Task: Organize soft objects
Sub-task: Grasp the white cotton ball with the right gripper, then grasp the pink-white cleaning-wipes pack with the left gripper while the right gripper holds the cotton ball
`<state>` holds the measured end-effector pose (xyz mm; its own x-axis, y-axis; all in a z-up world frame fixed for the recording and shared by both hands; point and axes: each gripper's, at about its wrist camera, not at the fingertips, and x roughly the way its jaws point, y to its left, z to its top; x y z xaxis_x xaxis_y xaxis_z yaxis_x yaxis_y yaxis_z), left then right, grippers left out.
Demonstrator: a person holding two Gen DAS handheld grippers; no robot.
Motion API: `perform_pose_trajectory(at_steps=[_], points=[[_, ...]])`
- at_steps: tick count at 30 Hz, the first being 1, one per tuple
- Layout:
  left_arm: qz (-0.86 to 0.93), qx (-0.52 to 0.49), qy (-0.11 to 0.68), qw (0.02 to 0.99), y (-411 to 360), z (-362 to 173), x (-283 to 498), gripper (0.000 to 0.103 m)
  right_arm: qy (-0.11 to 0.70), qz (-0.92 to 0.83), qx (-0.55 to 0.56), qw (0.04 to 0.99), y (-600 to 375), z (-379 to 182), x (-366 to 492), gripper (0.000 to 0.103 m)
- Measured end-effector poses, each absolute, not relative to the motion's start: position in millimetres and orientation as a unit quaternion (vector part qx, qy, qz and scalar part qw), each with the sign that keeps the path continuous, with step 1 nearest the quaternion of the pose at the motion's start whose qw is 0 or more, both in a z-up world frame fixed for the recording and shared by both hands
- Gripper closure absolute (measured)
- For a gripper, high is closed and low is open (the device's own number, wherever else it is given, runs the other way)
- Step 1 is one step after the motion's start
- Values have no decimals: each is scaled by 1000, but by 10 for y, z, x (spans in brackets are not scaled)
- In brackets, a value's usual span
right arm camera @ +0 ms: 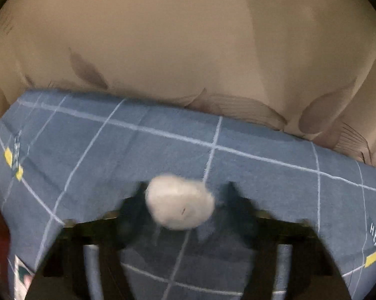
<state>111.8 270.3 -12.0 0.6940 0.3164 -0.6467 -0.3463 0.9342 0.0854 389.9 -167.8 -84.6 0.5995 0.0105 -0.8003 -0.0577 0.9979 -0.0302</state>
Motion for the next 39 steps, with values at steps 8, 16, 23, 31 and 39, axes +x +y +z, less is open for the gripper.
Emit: perform_pose_trajectory(at_steps=[8, 16, 23, 31, 39], points=[[154, -25, 339, 928, 2630, -68, 1054, 54, 433, 52, -41, 899, -1628, -761, 3152, 76], [35, 5, 354, 934, 2179, -65, 1005, 40, 434, 36, -1, 900, -2131, -781, 2126, 76], [-123, 32, 392, 911, 1526, -28, 1139, 29, 429, 24, 15, 903, -2379, -797, 1678, 74], [-218, 103, 423, 874, 624, -4, 1675, 26, 430, 28, 20, 902, -2402, -807, 1664, 70], [-297, 202, 467, 808, -146, -296, 2169, 26, 430, 34, 33, 902, -2437, -811, 1655, 70]])
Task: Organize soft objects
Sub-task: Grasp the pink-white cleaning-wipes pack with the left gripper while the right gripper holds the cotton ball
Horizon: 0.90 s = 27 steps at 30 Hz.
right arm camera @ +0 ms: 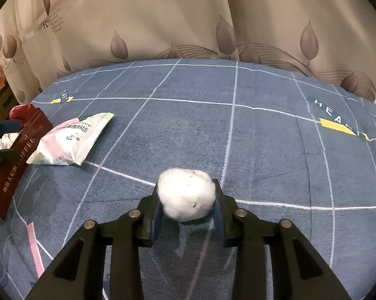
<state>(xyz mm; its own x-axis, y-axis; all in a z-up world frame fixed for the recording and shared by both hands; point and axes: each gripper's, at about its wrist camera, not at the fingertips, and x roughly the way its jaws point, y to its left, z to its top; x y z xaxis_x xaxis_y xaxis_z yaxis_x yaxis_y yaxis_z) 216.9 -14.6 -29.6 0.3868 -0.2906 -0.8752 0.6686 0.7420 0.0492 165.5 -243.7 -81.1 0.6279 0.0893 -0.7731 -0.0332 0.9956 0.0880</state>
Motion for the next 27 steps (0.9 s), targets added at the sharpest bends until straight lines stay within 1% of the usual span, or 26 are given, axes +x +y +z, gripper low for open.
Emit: perform_pose_trajectory(at_steps=[8, 14, 16, 18, 20, 23, 24, 26, 27], points=[[-311, 262, 499, 765, -440, -610, 2481, 26, 430, 41, 34, 901, -2431, -811, 1659, 65], [-307, 295, 490, 761, -564, -703, 2683, 24, 431, 45, 32, 901, -2413, -806, 1663, 61], [-302, 304, 491, 759, -626, -787, 2750, 19, 431, 46, 32, 901, -2415, -803, 1662, 61], [-295, 292, 492, 765, -651, -824, 2808, 14, 431, 47, 33, 901, -2419, -800, 1659, 61], [-283, 262, 502, 774, -640, -827, 2882, 14, 430, 49, 37, 901, -2429, -799, 1648, 60], [-264, 177, 533, 784, -515, -861, 2988, 14, 430, 51, 41, 900, -2438, -794, 1632, 60], [-258, 156, 533, 790, -467, -870, 2993, 14, 430, 52, 42, 900, -2439, -795, 1630, 60], [-231, 146, 518, 810, -420, -862, 2945, 14, 430, 53, 44, 900, -2445, -798, 1635, 59], [-220, 137, 515, 817, -397, -856, 2914, 16, 430, 55, 45, 900, -2448, -800, 1636, 58]])
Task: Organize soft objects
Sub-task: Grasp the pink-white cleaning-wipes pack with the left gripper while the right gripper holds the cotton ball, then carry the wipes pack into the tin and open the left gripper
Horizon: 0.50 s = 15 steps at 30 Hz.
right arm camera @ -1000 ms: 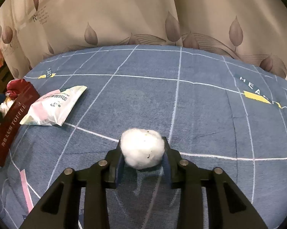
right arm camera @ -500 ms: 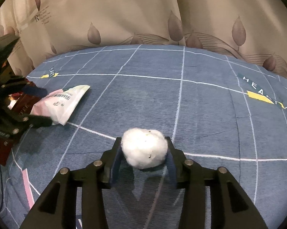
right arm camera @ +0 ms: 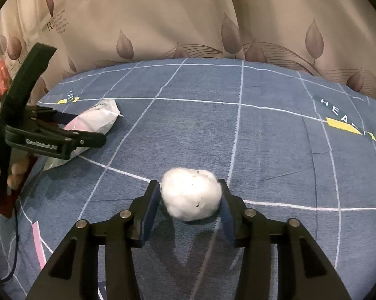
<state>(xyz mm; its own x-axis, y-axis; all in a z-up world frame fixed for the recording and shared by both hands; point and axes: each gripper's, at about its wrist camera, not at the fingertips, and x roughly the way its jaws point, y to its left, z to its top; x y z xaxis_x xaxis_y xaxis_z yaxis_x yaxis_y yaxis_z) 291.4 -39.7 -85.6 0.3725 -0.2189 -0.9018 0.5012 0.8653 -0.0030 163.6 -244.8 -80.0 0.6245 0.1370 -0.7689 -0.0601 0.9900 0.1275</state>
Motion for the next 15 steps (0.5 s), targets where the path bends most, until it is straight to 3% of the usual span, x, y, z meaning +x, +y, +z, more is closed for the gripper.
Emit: perform_pose_trajectory(at_steps=[1, 7, 15], points=[[-211, 132, 514, 821, -385, -842, 2882, 23, 430, 56, 45, 900, -2448, -801, 1642, 58], [-160, 111, 513, 836, -336, -752, 2695, 38, 431, 54, 38, 900, -2429, -804, 1657, 57], [-127, 103, 497, 852, -272, -648, 2387, 39, 433, 48, 24, 900, -2391, -811, 1649, 57]])
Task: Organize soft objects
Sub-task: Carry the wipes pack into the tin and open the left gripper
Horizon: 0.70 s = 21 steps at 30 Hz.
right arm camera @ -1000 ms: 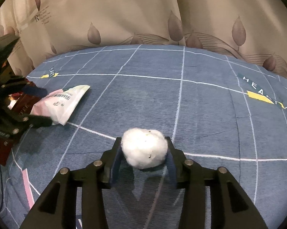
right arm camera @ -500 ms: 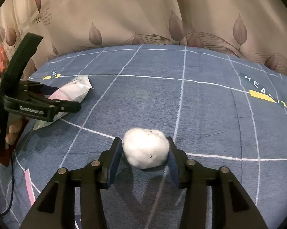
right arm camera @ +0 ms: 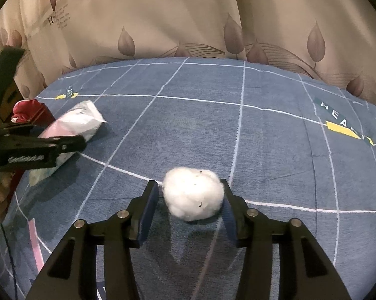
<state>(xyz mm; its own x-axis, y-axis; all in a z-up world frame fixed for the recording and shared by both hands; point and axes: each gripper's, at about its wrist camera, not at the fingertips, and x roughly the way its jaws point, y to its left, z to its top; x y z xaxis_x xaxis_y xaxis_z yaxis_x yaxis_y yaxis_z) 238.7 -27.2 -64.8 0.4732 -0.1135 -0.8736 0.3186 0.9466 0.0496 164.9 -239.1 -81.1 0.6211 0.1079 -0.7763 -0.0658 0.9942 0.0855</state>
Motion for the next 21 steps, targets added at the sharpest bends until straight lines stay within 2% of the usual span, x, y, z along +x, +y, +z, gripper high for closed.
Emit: perform_pose_trajectory(at_steps=[21], points=[[-106, 129, 431, 887, -280, -150, 1830, 39, 434, 46, 15, 900, -2375, -819, 1639, 57]])
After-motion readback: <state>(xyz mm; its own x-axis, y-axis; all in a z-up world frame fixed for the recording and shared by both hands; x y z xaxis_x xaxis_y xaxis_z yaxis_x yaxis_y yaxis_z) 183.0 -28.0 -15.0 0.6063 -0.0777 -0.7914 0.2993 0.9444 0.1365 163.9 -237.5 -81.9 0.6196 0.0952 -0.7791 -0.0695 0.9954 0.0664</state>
